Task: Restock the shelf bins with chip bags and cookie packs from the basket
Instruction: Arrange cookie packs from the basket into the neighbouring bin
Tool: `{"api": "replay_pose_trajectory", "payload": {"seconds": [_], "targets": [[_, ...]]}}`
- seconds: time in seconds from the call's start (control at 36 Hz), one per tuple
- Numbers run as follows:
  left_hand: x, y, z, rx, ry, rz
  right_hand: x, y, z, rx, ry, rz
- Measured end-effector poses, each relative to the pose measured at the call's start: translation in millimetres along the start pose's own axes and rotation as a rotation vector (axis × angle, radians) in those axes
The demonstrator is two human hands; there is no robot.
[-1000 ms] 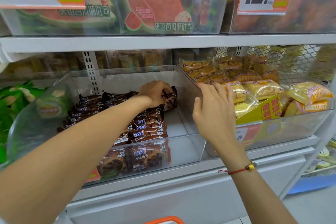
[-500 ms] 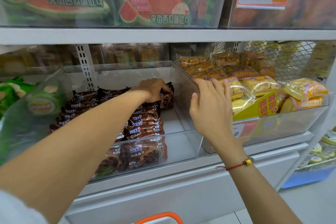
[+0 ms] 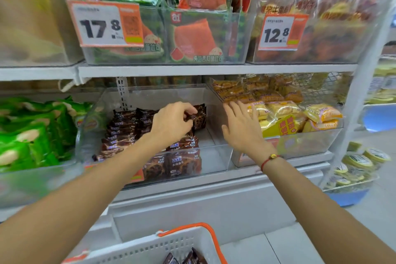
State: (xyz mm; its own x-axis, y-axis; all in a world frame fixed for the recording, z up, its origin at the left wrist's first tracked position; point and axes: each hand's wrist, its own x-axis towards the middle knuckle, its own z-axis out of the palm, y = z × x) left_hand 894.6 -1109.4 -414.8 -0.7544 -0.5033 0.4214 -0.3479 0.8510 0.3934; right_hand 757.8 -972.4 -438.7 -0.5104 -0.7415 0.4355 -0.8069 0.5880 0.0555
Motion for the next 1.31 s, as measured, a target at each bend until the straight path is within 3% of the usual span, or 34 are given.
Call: {"api": "replay_pose_trajectory", "payload": {"seconds": [0.17, 0.28, 0.36, 0.47, 0.61, 0.81, 0.97, 1.06, 1.31], "targets": [[-66, 16, -15, -0.204, 0.008, -0.082, -69, -17, -3, 0.211, 0.240, -0.120], [-111, 9, 0, -0.355, -0.064, -0.162, -130, -29, 8, 0.391, 0.233, -0.134], [-145, -3, 19, -0.456, -0.188, -0.227, -172, -37, 24, 0.455, 0.131, -0.119], [-197, -18, 45, -0.493, -0.314, -0.360, -220, -47, 45, 0.505, -0.247, -0.103], [-262, -39, 86, -0.411, -0.509, -0.500, -269, -60, 79, 0.542, -0.581, -0.131], [-335, -63, 145, -0.177, -0.908, -0.516, -313, -84, 136, 0.395, -0.948, -0.268], [-390, -73, 176, -0.118, -1.137, -0.504, -328, -103, 171, 0.097, -0.962, -0.484], [-406, -74, 184, -0.045, -1.101, -0.500, -330, -107, 179, -0.033, -0.976, -0.568], [-401, -78, 193, -0.023, -1.125, -0.554, -309, -119, 189, -0.061, -0.919, -0.676]]}}
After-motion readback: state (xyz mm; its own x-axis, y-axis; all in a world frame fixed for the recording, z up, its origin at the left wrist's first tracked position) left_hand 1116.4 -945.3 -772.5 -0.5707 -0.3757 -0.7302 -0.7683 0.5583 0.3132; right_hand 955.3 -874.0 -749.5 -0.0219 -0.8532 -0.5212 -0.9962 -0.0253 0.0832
